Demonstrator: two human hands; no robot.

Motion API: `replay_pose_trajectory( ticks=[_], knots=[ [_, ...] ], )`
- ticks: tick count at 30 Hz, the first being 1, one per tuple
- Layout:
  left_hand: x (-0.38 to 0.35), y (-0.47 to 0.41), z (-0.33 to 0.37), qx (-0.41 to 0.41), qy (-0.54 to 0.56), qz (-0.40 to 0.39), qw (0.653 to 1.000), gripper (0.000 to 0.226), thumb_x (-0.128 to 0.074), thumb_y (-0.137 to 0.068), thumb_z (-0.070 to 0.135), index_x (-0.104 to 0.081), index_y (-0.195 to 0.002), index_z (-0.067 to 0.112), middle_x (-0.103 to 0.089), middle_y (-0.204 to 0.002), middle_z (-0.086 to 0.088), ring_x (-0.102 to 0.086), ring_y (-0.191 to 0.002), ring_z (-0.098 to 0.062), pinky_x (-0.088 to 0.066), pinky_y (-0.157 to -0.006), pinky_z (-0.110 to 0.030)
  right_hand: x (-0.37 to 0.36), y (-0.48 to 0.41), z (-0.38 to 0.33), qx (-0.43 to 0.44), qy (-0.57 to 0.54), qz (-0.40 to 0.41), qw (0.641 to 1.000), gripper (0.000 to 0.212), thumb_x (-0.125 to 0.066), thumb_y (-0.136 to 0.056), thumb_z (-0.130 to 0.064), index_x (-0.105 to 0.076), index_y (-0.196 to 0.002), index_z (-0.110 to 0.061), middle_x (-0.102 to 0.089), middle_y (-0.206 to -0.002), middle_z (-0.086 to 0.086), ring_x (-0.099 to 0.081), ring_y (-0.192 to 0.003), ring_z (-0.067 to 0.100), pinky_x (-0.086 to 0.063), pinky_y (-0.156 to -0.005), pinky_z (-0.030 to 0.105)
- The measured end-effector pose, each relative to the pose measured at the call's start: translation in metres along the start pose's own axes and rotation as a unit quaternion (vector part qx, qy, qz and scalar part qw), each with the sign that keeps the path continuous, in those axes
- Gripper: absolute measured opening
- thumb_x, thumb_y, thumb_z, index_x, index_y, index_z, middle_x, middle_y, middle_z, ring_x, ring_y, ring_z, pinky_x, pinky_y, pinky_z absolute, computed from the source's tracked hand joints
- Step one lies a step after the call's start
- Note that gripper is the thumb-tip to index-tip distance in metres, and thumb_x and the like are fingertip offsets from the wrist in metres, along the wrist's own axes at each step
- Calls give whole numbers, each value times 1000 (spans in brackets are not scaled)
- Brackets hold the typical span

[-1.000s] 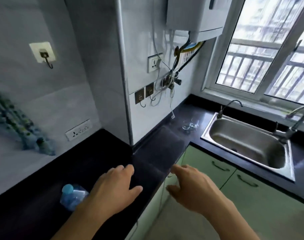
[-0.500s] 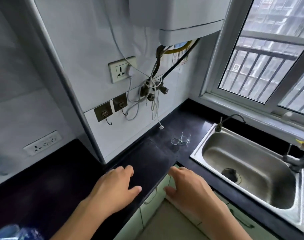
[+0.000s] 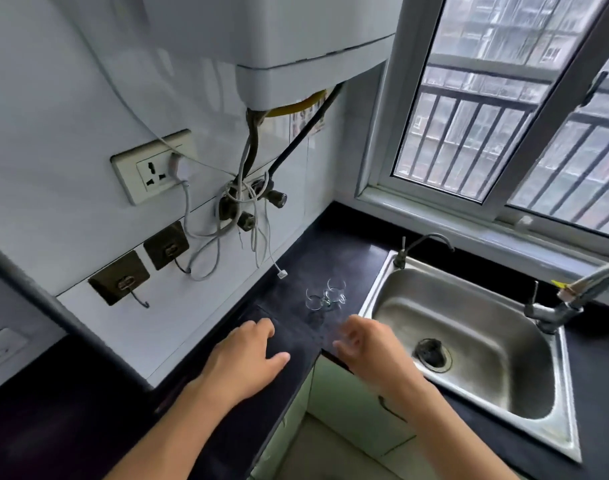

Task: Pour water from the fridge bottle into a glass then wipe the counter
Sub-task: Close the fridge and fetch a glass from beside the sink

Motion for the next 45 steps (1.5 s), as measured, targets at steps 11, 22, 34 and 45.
replay_pose_trajectory(
  ticks=[11, 22, 34, 45],
  knots=[
    [-72, -125, 21, 102, 139, -52, 984, 39, -69, -85, 51, -56, -117, 32, -60, -114, 13, -59, -103, -4, -43, -83, -20, -52, -144, 111, -76, -63, -44, 994, 12, -62, -87, -31, -52, -91, -24, -72, -92, 6, -66, -89, 33, -50, -71, 35],
    [-133, -216, 20, 252, 206, -26, 945, 50, -76, -85, 27, -50, -128, 22, -60, -124, 4, -61, -104, -13, -45, -80, -23, -107, -208, 144, -25, -42, -149, 988, 20, -53, -94, -27, -52, -108, -13, -69, -108, 16, -63, -100, 40, -37, -67, 37],
    [-180, -256, 11, 319, 290, -20, 902, 71, -80, -80, 10, -44, -141, 17, -54, -144, -5, -61, -119, -24, -53, -97, -40, -153, -226, 150, -19, -63, -126, 990, 17, -53, -97, -27, -50, -102, -11, -67, -100, 14, -64, -89, 41, -37, -65, 39],
    [-184, -256, 18, 347, 515, 12, 784, 47, -61, -89, -10, -49, -125, 17, -64, -115, 5, -62, -91, -9, -52, -80, -32, -155, -223, 145, -21, -90, -124, 988, 11, -51, -95, -14, -49, -85, -9, -67, -88, 15, -60, -82, 40, -44, -67, 42]
  ],
)
Point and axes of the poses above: each hand's wrist, its own y-axis away from the middle knuckle, its own x-axis out of the back of the hand, z = x × y, the point moved 3 cm from there along -y, towards the middle knuckle
